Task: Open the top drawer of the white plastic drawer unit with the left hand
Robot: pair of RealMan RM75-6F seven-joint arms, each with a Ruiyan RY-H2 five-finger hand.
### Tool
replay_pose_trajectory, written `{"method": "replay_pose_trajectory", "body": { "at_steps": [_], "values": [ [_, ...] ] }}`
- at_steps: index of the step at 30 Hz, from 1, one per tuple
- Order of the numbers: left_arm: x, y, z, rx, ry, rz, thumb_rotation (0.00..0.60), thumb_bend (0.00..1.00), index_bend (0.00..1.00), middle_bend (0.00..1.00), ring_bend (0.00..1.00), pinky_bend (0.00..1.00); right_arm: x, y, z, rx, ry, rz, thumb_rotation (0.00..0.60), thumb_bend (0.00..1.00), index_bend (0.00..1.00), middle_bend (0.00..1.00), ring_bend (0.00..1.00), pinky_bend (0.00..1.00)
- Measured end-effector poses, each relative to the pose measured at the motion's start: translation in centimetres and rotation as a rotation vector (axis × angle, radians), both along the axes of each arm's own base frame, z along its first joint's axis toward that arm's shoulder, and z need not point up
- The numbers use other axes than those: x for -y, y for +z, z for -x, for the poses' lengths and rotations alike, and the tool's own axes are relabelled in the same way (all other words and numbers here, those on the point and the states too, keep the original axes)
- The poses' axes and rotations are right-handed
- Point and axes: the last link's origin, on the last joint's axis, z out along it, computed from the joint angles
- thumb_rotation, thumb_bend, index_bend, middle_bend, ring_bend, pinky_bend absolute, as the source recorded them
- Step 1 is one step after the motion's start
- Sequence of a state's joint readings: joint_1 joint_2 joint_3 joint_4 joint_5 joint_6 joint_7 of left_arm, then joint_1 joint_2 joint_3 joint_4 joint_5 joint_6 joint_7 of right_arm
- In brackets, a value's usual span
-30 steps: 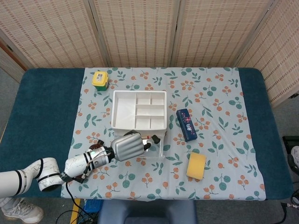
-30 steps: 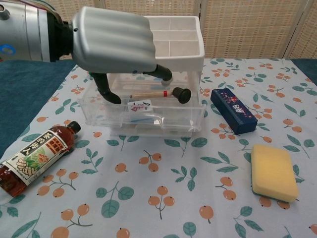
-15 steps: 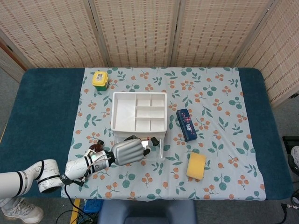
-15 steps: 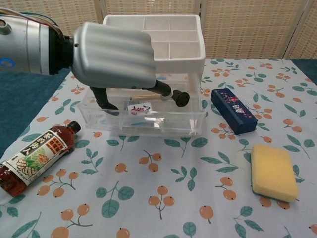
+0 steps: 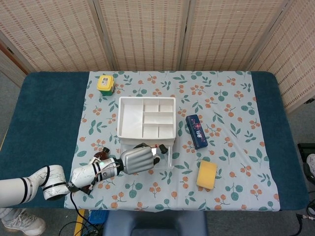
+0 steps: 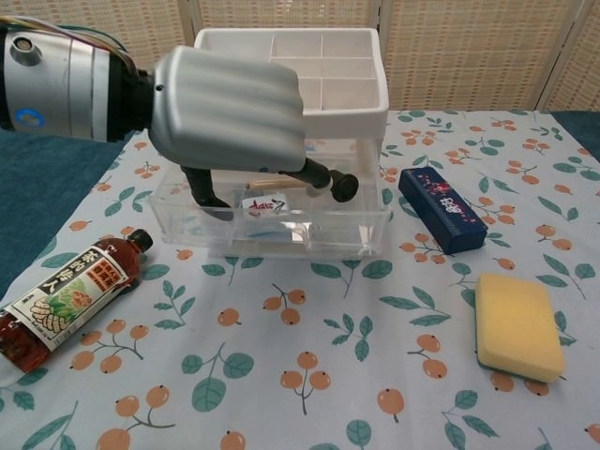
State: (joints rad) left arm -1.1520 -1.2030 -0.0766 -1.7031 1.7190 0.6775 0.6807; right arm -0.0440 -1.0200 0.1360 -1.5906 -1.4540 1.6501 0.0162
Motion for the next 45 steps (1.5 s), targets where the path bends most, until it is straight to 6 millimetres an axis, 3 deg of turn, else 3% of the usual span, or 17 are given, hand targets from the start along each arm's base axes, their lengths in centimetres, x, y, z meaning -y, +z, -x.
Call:
{"method": "replay_pose_trajectory", "body": {
  "at_steps": [23,45],
  "values": [
    [-0.5,-0.8,-1.0,-0.04,-0.034,0.016,0.6,0.13,0.43,0.95,1.0,1.0,0.1,0.0,0.3,0.006,0.003,0.006,0.6,0.39,0.0,0.01,0.01,0.02],
    [-1.1,-1.3,-1.7,-0.038,0.02,0.066,0.6,0.13,0.42,0.95,1.0,1.0,0.2,-0.1,0.5,0.005,-0.004,0.007,0.6,0.39,0.0,0.01,0.01,0.02]
  ]
}}
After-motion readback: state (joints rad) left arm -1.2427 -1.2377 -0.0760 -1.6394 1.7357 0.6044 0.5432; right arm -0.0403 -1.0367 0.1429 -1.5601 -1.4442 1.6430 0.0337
